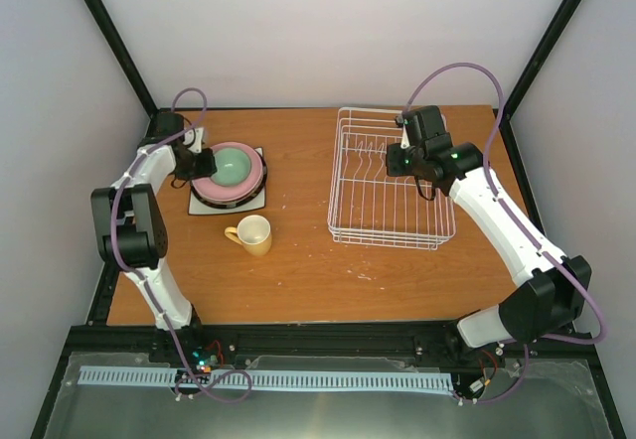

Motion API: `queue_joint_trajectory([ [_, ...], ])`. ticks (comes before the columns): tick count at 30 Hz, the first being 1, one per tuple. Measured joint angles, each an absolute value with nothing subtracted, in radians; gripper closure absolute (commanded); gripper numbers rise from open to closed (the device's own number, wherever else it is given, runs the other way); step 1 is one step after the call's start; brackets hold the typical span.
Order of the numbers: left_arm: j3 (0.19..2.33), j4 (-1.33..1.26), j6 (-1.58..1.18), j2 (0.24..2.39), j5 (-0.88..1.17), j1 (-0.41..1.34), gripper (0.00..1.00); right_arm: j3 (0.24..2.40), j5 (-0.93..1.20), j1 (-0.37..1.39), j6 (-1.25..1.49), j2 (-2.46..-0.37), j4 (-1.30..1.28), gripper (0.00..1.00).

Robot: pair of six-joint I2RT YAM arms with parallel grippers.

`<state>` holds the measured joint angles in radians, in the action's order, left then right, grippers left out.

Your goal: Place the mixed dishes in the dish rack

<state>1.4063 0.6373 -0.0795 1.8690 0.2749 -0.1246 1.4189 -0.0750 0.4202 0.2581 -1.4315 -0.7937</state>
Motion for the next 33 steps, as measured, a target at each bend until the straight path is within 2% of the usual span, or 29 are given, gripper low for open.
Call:
queue_joint_trajectory([
  [5, 1.401, 0.664, -0.083, 1.720, 0.430, -0.127, 0.99, 1.417, -0.059, 0.421, 0.243, -1.419, -0.775, 0.72],
  [8, 1.399, 0.618, -0.116, 1.567, 0.632, -0.128, 0.99, 1.386, 0.024, 0.420, 0.236, -1.369, -0.703, 0.56],
  [12, 1.290, 0.321, -0.307, 1.349, 0.977, -0.097, 0.99, 1.248, 0.297, 0.379, 0.288, -1.224, -0.510, 0.45],
  [16, 1.124, -0.017, -0.534, 1.217, 1.178, 0.070, 0.99, 1.069, 0.596, 0.329, 0.431, -1.134, -0.245, 0.38],
  [19, 1.013, -0.246, -0.690, 1.209, 1.252, 0.196, 0.99, 0.950, 0.760, 0.328, 0.539, -1.118, -0.109, 0.31],
  [22, 0.940, -0.448, -0.833, 1.243, 1.293, 0.250, 0.99, 0.897, 0.881, 0.327, 0.611, -1.107, -0.045, 0.30],
  [33, 0.951, -1.009, -1.174, 1.465, 1.324, 0.324, 0.99, 0.895, 1.179, 0.327, 0.868, -1.089, 0.295, 0.24],
])
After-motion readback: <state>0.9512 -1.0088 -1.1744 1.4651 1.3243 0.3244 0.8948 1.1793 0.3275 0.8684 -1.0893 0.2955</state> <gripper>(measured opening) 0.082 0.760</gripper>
